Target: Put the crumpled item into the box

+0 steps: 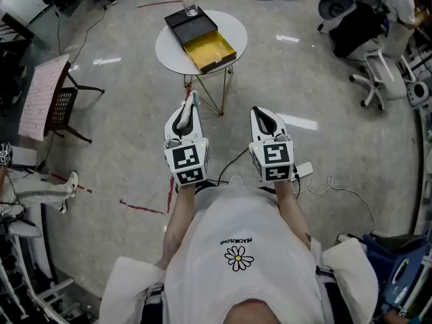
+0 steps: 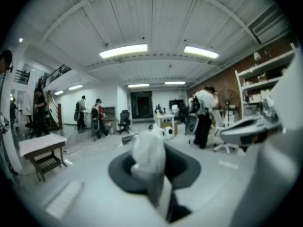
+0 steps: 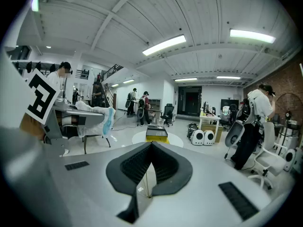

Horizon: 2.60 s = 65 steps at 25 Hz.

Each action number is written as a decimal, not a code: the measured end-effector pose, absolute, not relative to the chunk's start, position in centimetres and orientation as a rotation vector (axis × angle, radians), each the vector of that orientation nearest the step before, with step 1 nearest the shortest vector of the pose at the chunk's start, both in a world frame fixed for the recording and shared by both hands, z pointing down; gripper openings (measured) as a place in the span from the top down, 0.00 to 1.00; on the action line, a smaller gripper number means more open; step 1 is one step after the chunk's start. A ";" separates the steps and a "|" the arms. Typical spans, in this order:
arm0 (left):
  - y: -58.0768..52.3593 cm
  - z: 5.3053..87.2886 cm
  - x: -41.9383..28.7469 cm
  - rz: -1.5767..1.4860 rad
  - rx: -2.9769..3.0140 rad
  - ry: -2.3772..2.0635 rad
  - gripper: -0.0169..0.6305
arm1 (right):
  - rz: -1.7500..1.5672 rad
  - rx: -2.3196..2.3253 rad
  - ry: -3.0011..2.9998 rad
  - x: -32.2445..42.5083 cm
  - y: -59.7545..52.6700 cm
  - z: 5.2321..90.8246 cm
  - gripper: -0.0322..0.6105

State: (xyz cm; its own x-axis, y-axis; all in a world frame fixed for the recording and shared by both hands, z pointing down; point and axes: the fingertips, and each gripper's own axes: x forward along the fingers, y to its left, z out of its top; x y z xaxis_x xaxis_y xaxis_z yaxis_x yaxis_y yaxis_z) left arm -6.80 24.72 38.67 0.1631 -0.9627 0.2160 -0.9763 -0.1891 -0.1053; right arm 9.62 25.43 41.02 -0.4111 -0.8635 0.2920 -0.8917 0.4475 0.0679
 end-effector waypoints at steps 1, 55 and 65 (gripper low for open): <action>24.6 38.7 -6.6 0.367 2.357 -1.956 0.90 | 0.148 1.508 -2.418 9.6 25.4 41.1 0.95; -15.8 42.0 -14.0 0.320 2.413 -1.666 0.90 | 0.292 1.654 -2.223 2.8 -12.5 42.4 0.95; -17.8 43.1 -14.5 0.361 2.318 -1.781 0.90 | 0.276 1.524 -2.331 2.0 -17.7 43.2 0.95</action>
